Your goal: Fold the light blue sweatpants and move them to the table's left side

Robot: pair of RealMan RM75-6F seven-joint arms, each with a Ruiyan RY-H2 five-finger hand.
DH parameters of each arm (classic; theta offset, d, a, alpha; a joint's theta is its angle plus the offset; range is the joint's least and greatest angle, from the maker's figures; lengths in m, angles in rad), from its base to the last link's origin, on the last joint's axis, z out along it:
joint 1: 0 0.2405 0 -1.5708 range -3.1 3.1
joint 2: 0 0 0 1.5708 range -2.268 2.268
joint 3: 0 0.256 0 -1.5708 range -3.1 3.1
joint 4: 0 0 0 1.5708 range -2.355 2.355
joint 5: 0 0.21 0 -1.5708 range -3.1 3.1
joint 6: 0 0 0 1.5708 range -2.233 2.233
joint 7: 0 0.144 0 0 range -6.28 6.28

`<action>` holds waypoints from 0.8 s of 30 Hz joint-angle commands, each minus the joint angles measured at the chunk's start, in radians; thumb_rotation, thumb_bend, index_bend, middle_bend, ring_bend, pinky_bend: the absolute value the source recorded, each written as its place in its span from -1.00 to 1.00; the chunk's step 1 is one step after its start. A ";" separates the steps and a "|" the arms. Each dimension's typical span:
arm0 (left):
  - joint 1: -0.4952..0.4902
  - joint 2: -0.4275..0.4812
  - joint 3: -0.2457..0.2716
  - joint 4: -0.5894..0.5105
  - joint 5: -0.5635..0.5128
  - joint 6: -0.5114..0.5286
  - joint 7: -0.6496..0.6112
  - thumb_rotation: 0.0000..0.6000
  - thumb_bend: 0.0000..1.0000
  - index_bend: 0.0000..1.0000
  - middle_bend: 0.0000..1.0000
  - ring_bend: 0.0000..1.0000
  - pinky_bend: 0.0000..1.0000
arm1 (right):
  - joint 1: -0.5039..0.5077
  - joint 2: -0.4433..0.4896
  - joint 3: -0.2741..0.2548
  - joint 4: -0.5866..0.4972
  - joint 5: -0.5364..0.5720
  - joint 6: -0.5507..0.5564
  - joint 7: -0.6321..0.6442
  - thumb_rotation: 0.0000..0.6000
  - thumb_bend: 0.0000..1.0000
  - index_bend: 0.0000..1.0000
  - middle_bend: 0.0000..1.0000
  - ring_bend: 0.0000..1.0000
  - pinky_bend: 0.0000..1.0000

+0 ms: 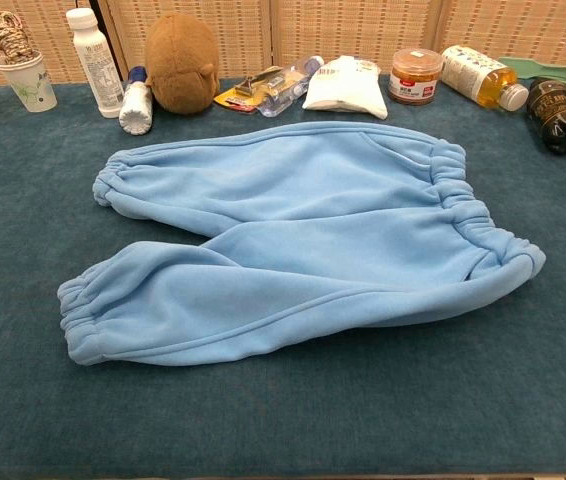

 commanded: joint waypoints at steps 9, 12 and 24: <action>0.006 0.005 -0.006 0.000 0.000 0.000 -0.005 1.00 -1.00 -1.00 -1.00 -1.00 -1.00 | -0.004 -0.018 -0.003 0.010 -0.039 0.010 0.018 1.00 -1.00 -1.00 -1.00 -1.00 -1.00; 0.010 0.006 -0.004 -0.001 0.009 0.007 -0.013 1.00 -1.00 -1.00 -1.00 -1.00 -1.00 | 0.001 -0.026 -0.012 0.011 -0.067 0.009 0.042 1.00 -1.00 -1.00 -1.00 -1.00 -1.00; 0.006 0.010 -0.010 0.001 0.003 -0.011 -0.032 1.00 -1.00 -1.00 -1.00 -1.00 -1.00 | 0.065 -0.077 -0.085 0.029 -0.180 -0.121 0.035 1.00 -1.00 -1.00 -1.00 -1.00 -0.97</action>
